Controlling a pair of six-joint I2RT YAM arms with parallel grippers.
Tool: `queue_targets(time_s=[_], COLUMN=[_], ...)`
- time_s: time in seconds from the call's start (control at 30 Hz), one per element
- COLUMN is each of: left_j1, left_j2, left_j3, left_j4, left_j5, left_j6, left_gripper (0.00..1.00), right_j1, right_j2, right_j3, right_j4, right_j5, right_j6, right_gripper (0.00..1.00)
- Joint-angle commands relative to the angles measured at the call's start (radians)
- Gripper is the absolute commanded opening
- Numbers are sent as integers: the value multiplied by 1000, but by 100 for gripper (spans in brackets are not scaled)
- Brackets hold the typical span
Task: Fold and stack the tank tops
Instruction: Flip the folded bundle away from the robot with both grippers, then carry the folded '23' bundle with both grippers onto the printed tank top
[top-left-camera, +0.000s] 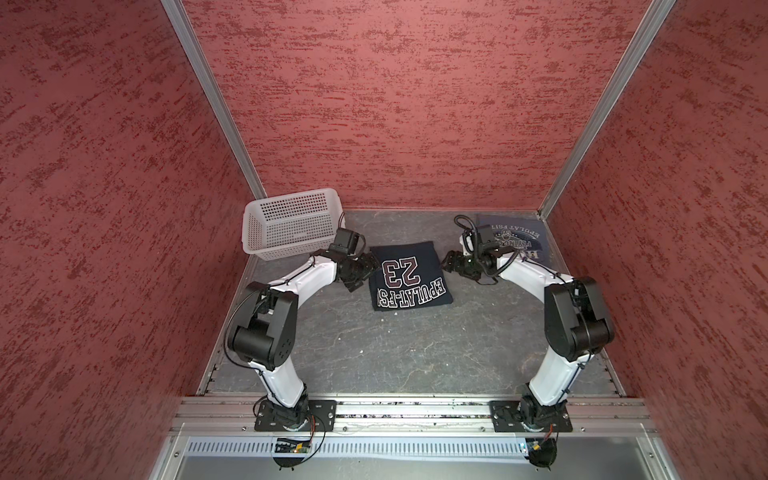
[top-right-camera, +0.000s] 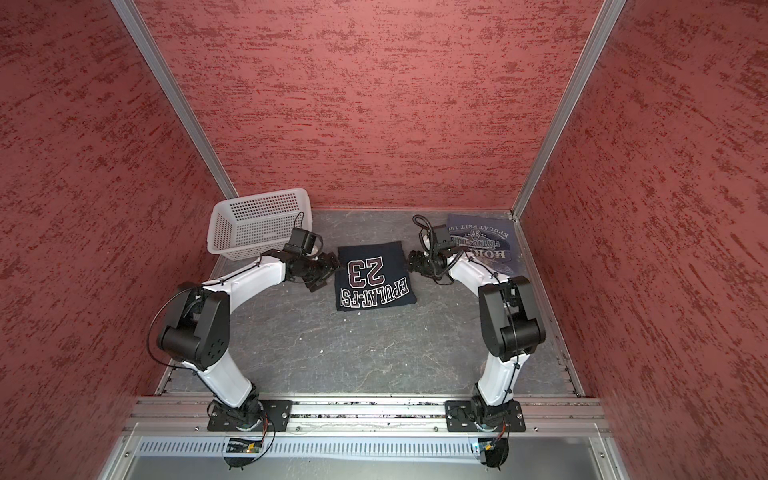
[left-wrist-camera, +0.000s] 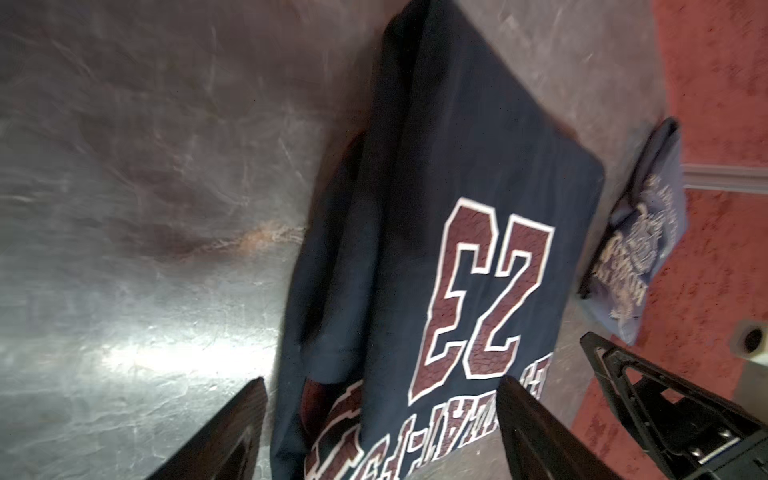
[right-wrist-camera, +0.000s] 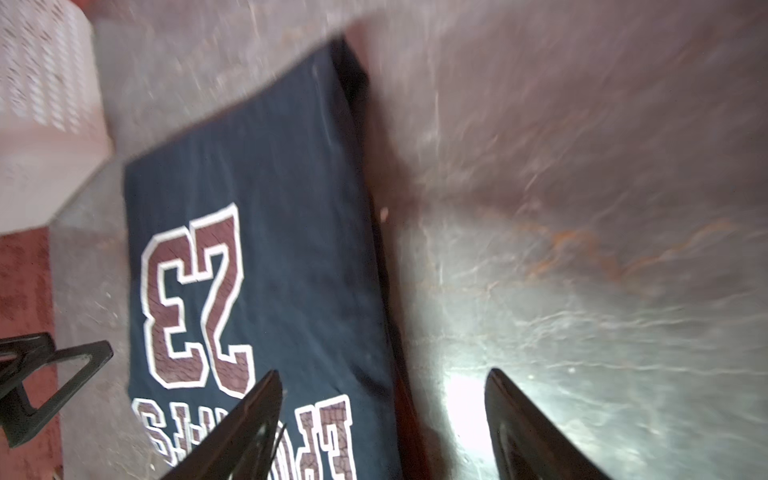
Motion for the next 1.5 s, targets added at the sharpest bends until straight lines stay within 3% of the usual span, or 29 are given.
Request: queue_targets(time_s=[0.0, 0.17, 0.33, 0.43, 0.57, 0.67, 0.77, 0.97, 1.2, 1.3, 1.47], left_j1=[-7, -24, -55, -80, -114, -142, -176, -223, -267, -281, -312], left_j2=[63, 155, 232, 272, 314, 335, 366, 451, 578, 652, 852], left_j3=[2, 34, 78, 119, 190, 262, 361, 573, 850, 994, 1308], left_j4=[34, 50, 72, 95, 118, 127, 118, 116, 105, 122, 95], left_j5=[6, 26, 53, 78, 96, 97, 95, 95, 100, 114, 141], left_j6=[46, 41, 23, 7, -11, -22, -19, -36, -34, -43, -54], left_gripper=[87, 84, 67, 52, 32, 22, 16, 9, 7, 6, 6], right_j1=[25, 45, 51, 49, 5, -63, -137, -256, -359, -397, -464], right_j2=[42, 107, 181, 198, 149, 94, 43, -39, -73, -71, -29], right_j3=[-21, -25, 1, 21, 24, 31, 52, 101, 228, 291, 331], right_j4=[89, 123, 137, 127, 122, 97, 57, -3, -81, -116, -116], right_j5=[-17, -35, -82, -91, -65, -34, 10, 105, 166, 234, 239], right_j6=[6, 12, 19, 14, 20, 16, -6, -44, -86, -108, -112], right_gripper=[78, 78, 71, 56, 27, 14, 7, 2, 2, 2, 2])
